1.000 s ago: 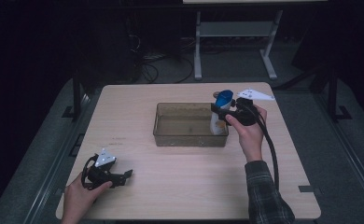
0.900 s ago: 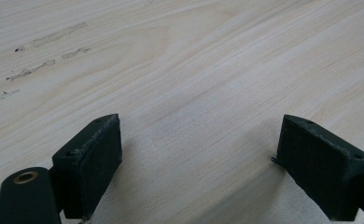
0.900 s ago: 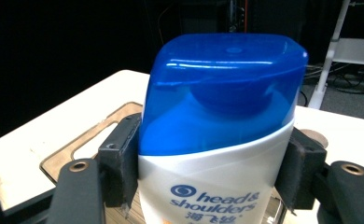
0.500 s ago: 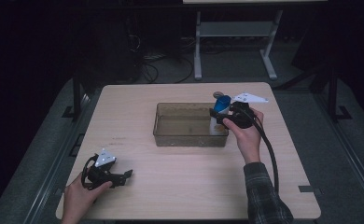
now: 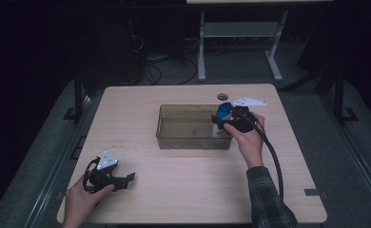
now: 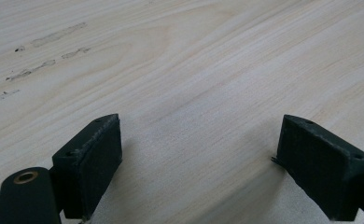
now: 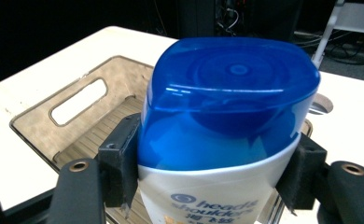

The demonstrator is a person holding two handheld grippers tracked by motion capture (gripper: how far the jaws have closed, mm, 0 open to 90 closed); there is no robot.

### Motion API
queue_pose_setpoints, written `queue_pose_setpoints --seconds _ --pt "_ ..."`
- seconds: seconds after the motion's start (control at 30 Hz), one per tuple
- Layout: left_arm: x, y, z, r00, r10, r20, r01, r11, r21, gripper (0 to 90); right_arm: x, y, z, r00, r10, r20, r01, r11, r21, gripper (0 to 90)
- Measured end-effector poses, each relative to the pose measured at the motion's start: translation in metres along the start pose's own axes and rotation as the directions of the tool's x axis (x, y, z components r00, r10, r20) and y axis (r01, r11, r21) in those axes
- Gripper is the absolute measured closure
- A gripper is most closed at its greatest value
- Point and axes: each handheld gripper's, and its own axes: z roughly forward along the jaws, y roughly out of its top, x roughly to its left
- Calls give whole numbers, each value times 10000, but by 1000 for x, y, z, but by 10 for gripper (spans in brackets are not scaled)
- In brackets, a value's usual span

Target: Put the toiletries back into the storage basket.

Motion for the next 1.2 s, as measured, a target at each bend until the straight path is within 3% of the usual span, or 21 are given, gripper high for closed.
queue_pose_setpoints --seconds 0.33,0.77,1.2 --pt "0 0 0 10000 3 0 -3 10000 2 129 1 -3 7 9999 -97 111 92 9990 433 340" --pt "0 0 0 10000 3 2 -3 10000 -4 129 2 -4 8 9995 -303 89 297 9981 549 338" --pt "0 0 0 10000 6 -1 -6 10000 3 129 5 -5 9 9986 -263 -450 293 9972 682 231"
